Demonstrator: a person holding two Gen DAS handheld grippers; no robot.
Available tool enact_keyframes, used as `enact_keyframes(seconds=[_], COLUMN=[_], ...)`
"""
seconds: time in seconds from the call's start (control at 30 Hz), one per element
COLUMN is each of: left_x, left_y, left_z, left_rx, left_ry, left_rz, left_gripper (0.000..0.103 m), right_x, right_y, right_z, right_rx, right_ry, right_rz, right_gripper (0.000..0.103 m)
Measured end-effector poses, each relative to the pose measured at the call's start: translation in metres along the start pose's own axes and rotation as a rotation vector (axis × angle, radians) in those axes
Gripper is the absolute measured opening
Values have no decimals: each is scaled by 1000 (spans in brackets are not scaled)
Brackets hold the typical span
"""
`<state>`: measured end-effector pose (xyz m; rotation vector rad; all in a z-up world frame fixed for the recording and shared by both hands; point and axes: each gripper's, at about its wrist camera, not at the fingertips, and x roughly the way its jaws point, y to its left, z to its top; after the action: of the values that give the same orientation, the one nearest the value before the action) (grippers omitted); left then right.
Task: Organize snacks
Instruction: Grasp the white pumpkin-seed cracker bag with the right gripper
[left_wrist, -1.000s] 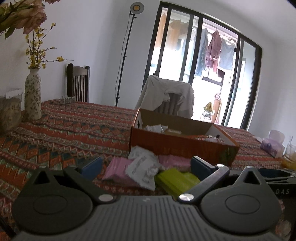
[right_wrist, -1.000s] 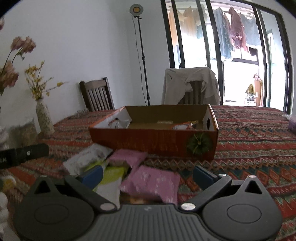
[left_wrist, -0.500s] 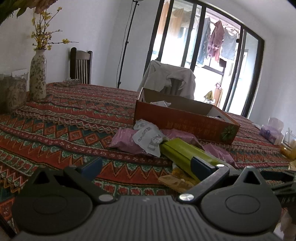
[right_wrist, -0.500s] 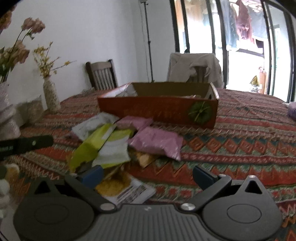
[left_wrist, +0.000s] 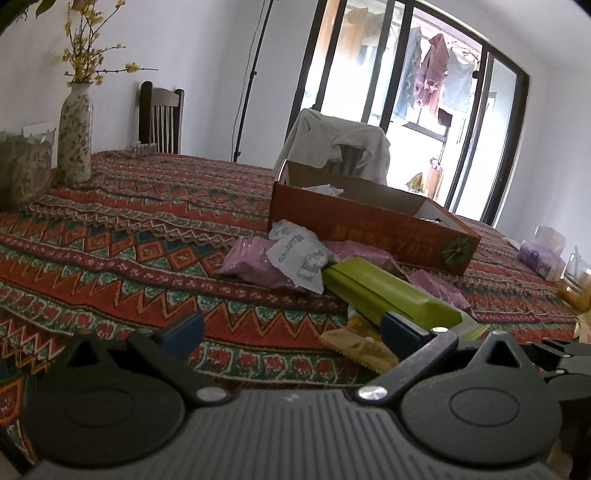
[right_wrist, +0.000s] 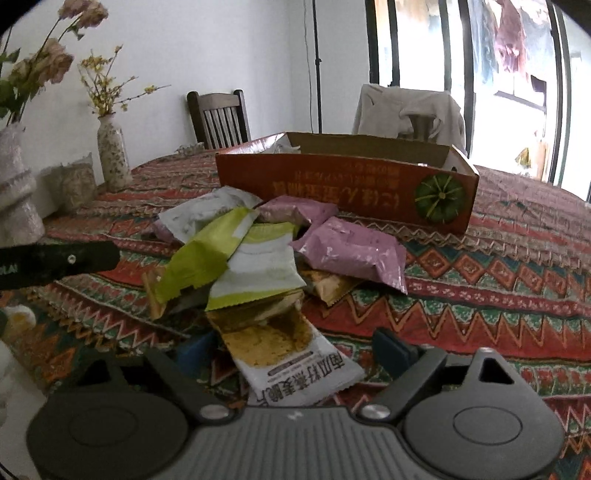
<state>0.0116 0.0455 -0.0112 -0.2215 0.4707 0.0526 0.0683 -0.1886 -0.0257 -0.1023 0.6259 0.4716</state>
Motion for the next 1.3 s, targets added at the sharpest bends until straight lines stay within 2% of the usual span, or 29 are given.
enact_keyframes(seconds=[0.07,0.17,0.37,0.43,0.6,0.73,0.83,1.1,1.3], left_x=[0,1,1,1,2,5,8,30,59], left_y=[1,1,0,0,-3,-7,-16,-49,-70], left_z=[0,-1,-1,-2,-1,3,7,27,37], left_rx=[-5,-8,-8,-11,-8,-6,7,23,18], left_ry=[4,8,12,14,18,23,28,34,75], left_rz=[0,-2,-2,-4,-5,-8,-16,-38,21], left_gripper=[103,103,103,103,103,103,103,103,103], right_x=[-1,-5,-12,-16,-28,-34,-37,-35,-35], right_y=[3,5,0,-2,-16,-34,-47,-56,-60], right_z=[-2,-3,-5,-5,-4,-1,0,0,-1], right_rx=[-25,-44,-46,-42,-16,19,51,82,95], right_ry=[-15,-27,-33,-39,-83,-112,-129,-140,-147], right_rz=[1,24,38,29,-27,-122,-158,-173,-169], right_gripper=[85,64,43,41,40,40,40,40,40])
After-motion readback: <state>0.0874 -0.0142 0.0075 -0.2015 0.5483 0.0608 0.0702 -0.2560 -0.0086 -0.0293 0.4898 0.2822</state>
